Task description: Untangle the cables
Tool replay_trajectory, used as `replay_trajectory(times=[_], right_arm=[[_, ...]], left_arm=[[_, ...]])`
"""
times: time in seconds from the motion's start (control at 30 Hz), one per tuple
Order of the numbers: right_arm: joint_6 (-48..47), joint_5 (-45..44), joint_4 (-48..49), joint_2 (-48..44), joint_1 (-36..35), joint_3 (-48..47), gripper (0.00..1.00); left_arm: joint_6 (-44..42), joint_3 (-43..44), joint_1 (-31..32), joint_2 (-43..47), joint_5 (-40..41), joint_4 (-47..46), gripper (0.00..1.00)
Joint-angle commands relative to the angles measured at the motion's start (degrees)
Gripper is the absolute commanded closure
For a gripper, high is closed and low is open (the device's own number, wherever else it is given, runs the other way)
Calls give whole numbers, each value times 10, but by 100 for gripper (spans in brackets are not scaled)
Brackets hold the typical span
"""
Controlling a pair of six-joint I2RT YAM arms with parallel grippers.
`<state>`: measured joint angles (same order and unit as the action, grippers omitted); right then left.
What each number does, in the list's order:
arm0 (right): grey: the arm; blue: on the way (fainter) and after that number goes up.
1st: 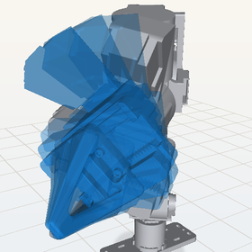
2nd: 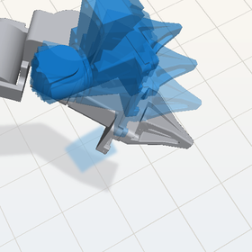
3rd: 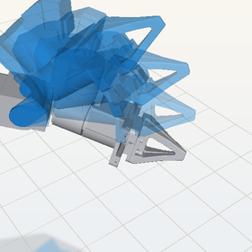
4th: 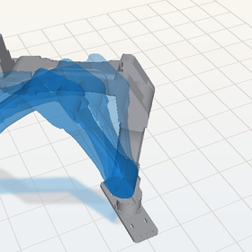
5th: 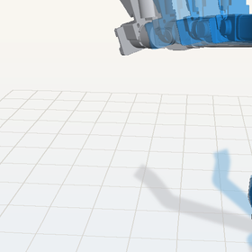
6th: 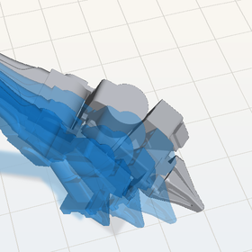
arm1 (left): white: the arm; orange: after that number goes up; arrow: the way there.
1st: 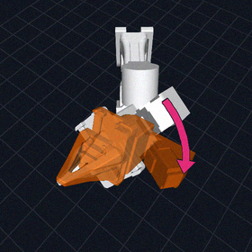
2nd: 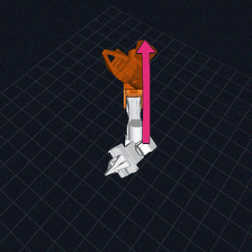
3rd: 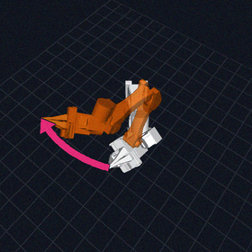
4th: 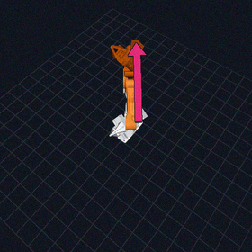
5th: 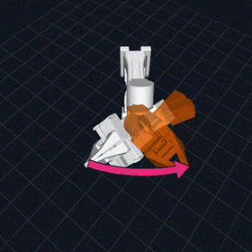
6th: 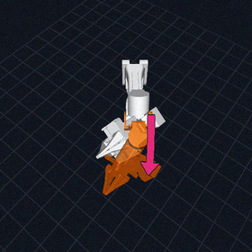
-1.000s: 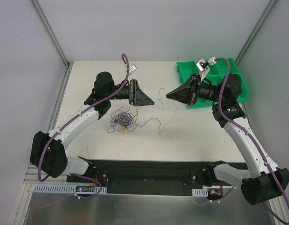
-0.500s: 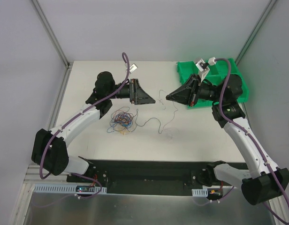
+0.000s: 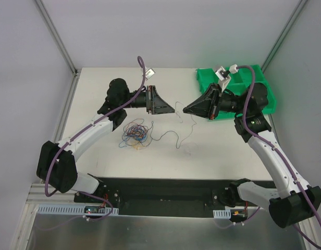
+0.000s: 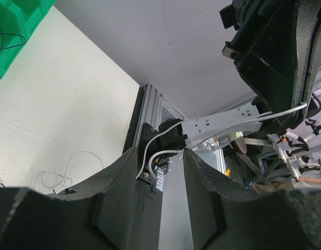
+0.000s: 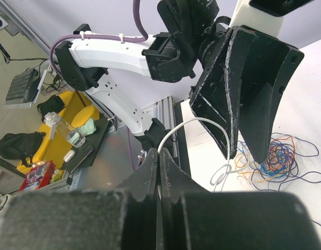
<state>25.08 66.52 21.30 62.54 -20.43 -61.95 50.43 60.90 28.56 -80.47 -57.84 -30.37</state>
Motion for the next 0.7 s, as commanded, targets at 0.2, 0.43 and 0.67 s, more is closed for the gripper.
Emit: replay_trajectory(times=[0.2, 0.43, 0.67], right_arm=[[2, 16, 43, -8, -7, 3, 100], [0, 12, 43, -9, -6, 3, 100], [0, 8, 40, -6, -4, -1, 100]], left_arm=[[-3, 19, 13, -5, -14, -40, 58], [-12, 4, 20, -1, -34, -40, 69], [-19, -9, 19, 11, -36, -40, 83]])
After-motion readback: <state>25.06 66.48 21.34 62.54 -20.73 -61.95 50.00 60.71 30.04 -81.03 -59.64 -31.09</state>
